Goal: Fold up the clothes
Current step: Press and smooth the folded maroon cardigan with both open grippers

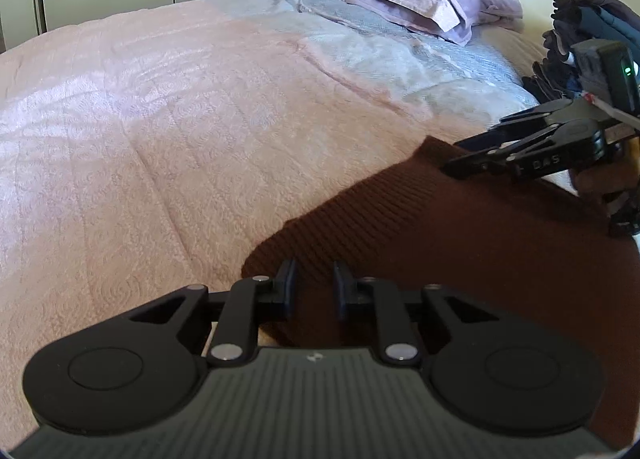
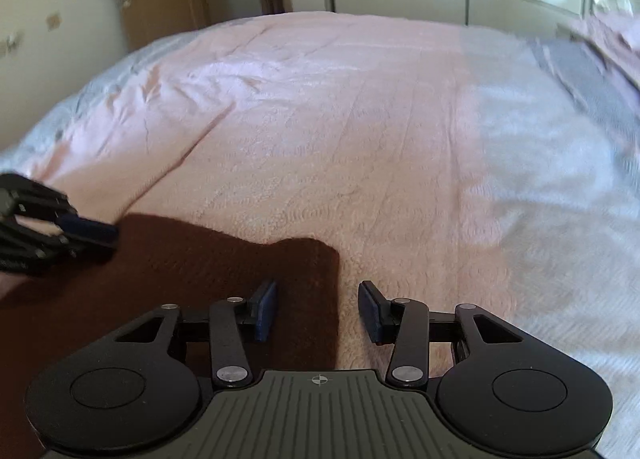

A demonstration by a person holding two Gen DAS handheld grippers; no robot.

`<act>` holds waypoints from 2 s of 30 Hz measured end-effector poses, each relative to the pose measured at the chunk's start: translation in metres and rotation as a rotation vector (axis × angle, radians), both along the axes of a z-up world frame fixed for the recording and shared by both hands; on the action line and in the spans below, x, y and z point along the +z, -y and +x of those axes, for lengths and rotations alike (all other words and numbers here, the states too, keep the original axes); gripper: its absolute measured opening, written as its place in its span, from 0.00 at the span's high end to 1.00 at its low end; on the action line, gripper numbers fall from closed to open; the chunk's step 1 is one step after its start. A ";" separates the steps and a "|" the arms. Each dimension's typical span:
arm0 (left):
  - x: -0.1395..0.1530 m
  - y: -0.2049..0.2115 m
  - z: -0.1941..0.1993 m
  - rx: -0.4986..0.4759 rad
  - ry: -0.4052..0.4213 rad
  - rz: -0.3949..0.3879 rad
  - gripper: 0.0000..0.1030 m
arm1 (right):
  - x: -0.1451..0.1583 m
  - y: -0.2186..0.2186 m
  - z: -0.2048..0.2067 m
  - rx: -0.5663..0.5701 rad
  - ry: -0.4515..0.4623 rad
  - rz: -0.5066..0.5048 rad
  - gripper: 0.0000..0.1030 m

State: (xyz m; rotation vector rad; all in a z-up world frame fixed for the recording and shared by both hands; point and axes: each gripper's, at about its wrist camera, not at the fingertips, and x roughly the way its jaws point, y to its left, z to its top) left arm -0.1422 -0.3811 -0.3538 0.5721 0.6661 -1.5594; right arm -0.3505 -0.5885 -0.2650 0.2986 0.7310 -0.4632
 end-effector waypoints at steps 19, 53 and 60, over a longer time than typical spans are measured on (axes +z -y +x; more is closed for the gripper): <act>0.028 -0.136 -0.067 -0.177 0.005 0.026 0.68 | 0.032 -0.170 -0.111 0.091 0.032 0.005 0.58; 0.000 0.005 0.006 -0.054 0.073 0.023 0.64 | 0.000 0.002 0.019 0.022 -0.044 0.043 0.58; 0.022 -0.014 0.004 -0.029 0.080 -0.010 0.66 | 0.047 -0.032 -0.008 0.007 0.021 -0.059 0.58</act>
